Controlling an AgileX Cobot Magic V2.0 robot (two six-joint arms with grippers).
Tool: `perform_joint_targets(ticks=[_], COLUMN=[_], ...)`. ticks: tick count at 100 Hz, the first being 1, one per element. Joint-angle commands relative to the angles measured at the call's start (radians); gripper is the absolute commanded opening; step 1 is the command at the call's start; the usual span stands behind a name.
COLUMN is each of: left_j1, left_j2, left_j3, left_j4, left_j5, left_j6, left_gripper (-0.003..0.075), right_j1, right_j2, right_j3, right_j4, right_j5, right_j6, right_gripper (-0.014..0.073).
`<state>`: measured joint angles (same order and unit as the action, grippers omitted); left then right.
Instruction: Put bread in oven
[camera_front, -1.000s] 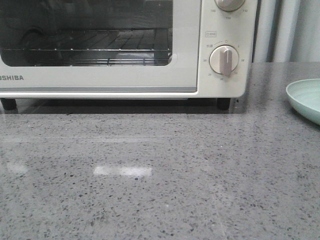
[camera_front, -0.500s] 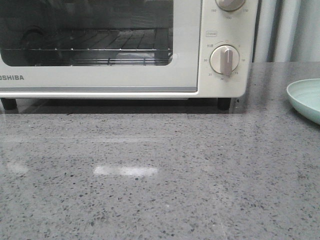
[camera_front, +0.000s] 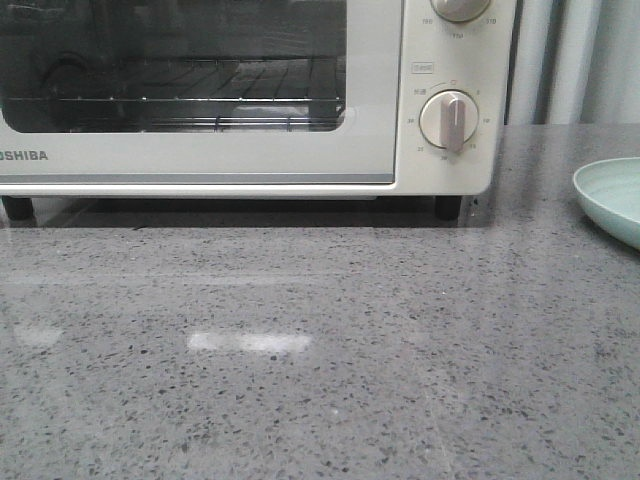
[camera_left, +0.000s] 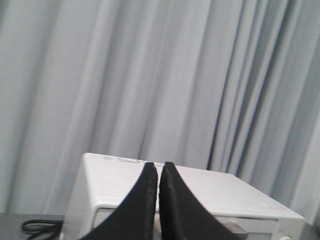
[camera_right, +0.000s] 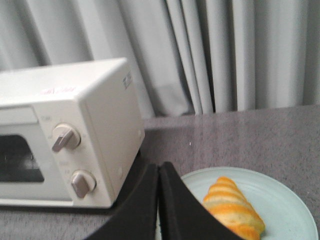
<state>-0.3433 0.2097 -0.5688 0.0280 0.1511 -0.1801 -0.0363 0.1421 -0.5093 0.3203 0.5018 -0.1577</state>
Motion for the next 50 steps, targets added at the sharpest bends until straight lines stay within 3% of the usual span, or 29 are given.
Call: perform_joint_targets(ticks=[1,26,50], left_j1=[-0.087,-0.280,-0.319], left_j2=[0.091,0.333,0.515], left_j3=[-0.089,-0.247,-0.343], left_j4=[0.000,0.029,0.038], left_j5=[-0.015,0.078,0.100], left_j6=[0.031,0.064,0.064], left_gripper=[-0.0021,-0.0021,-0.0021], right_j1=[0.000,0.000,0.000], right_j2=[0.068,0.190,0.318], right_j3=[-0.101,-0.295,-0.488], right_j4=[-0.004,-0.004,-0.004], right_j5=[0.018,0.024,0.104], right_j6=[-0.051,-0.057,-0.138], right_gripper=[-0.0029,-0.0029,-0.0029])
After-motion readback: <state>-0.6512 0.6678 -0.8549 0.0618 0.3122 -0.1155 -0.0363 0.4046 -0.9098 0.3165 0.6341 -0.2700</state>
